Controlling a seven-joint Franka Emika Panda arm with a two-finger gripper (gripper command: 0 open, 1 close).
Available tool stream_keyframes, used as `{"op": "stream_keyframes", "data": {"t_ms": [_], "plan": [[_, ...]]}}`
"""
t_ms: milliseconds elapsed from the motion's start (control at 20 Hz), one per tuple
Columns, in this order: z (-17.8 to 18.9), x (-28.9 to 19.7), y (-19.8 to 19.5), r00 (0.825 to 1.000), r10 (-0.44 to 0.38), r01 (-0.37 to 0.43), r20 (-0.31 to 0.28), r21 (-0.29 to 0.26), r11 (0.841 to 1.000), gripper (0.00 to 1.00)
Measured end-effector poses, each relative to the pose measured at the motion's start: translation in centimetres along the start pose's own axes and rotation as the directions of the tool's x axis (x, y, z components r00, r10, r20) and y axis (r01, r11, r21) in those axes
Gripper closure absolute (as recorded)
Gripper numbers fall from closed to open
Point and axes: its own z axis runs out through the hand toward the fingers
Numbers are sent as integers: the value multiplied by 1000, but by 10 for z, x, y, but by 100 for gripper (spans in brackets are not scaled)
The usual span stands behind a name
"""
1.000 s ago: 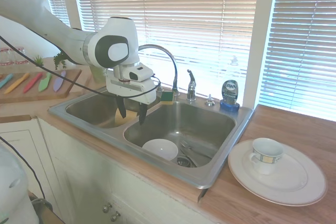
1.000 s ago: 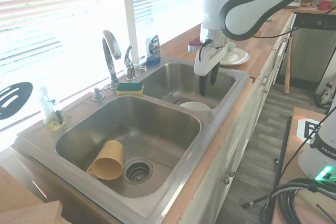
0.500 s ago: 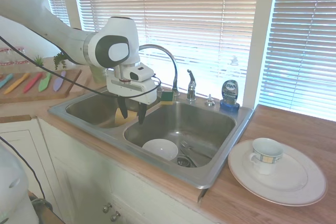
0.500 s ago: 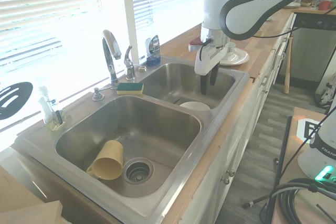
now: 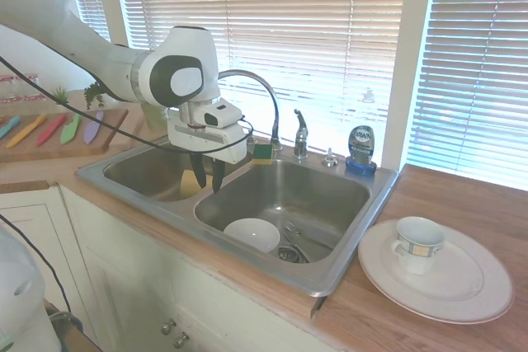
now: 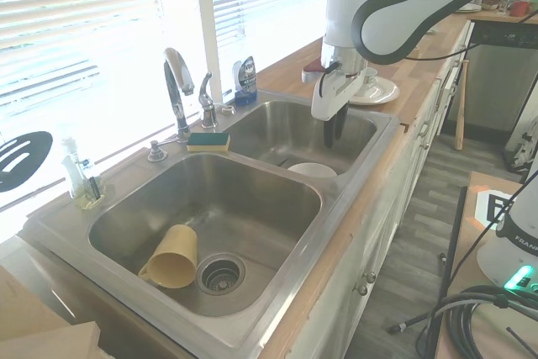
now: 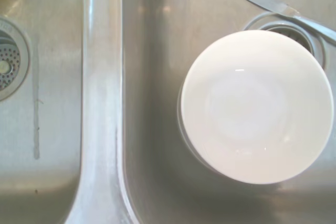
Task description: Turn off the faucet
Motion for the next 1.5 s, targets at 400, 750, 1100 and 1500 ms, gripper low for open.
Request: {"op": "stream_keyframes", "data": {"t_ms": [400,750,1100,1500], "plan": [[-7,12,-11,999,-15,16,-48,26,1000,100],[-12,72,-78,988,-26,44,-150,119,992,100],[-23,124,-143,954,-18,89,-300,227,970,100],[-44,171,-199,925,12,104,-380,281,954,100]]}}
